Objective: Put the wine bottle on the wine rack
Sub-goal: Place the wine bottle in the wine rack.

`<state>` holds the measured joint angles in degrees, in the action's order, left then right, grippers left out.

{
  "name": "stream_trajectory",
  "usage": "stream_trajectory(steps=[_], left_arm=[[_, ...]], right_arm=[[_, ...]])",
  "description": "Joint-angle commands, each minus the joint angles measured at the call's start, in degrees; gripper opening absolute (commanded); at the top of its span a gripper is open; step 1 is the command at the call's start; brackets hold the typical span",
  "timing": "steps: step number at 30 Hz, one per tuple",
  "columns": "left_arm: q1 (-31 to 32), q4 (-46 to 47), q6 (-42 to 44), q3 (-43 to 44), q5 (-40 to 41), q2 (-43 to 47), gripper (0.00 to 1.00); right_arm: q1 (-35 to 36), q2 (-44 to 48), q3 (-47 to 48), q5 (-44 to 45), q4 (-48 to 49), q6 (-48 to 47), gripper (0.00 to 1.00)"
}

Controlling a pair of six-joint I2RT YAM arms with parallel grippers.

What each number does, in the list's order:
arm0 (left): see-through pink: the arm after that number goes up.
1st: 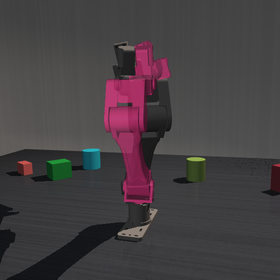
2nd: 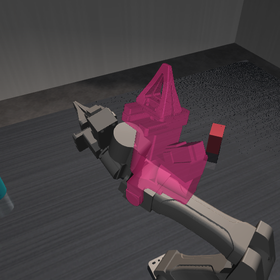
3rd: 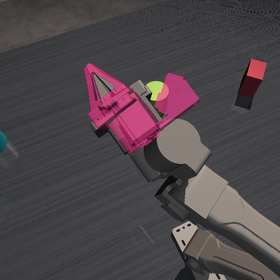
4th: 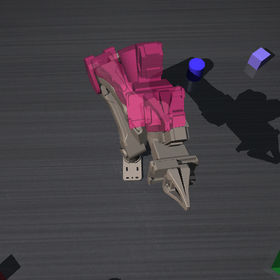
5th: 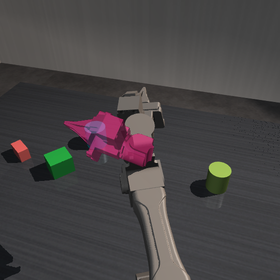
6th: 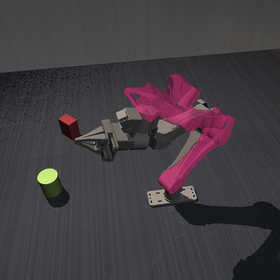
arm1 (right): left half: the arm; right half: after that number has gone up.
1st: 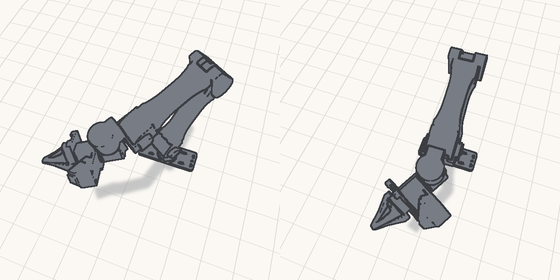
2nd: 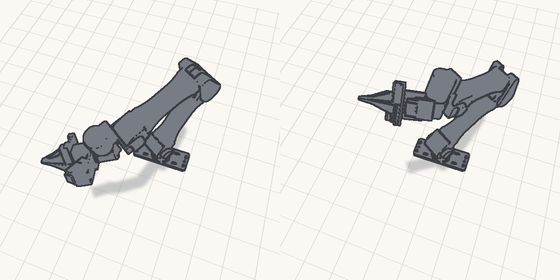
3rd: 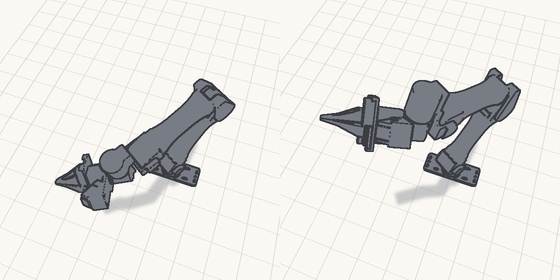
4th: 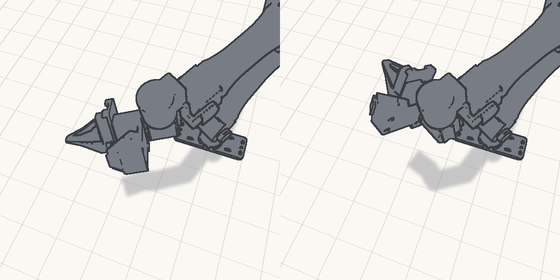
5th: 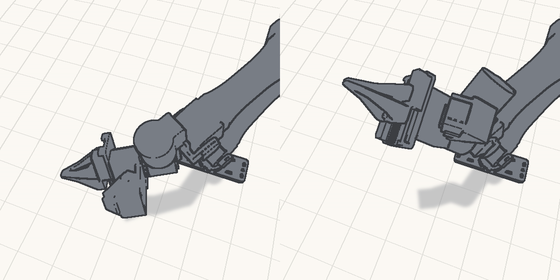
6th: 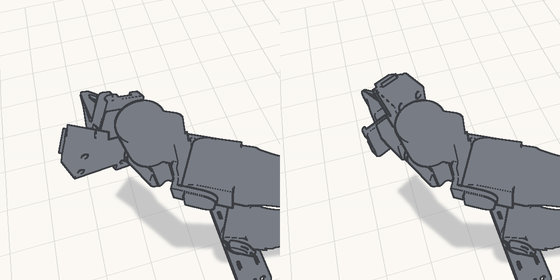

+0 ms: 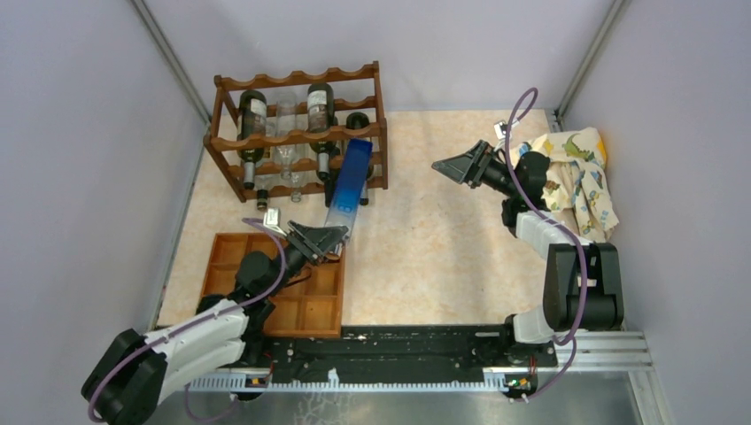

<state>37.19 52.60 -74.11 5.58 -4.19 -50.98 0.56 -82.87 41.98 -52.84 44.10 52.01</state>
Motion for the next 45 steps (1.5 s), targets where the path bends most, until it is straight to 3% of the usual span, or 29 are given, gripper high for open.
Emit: stream_trajectory(steps=[1,5,18,25,36,45], left_arm=[[-1.36,10.86,1.21,4.7,2.56,7.9,0.0],[-2.44,9.99,0.84,4.81,3.39,8.42,0.0],[-3.31,30.92,-1.81,11.84,-3.04,-14.92,0.0],[-3.31,31.68,5.1,15.57,-0.19,-19.54,0.0],[-3.33,46.57,7.86,19.88,6.33,-36.3,0.0],[-3.43,42.88,9.91,26.9,8.02,-42.39,0.0]], right_arm=[[-0.38,1.25,0.39,-0.4,2.6,-1.3,0.98],[-0.38,0.78,0.64,-0.25,2.77,-1.16,0.98],[-0.36,0.99,0.83,-0.59,2.43,-1.74,0.98],[-1.91,0.47,1.03,-0.38,2.66,-1.82,0.98],[-2.22,-0.31,1.96,-0.68,3.7,-1.91,0.98],[-2.42,-0.5,2.14,-0.91,4.16,-2.07,0.98]])
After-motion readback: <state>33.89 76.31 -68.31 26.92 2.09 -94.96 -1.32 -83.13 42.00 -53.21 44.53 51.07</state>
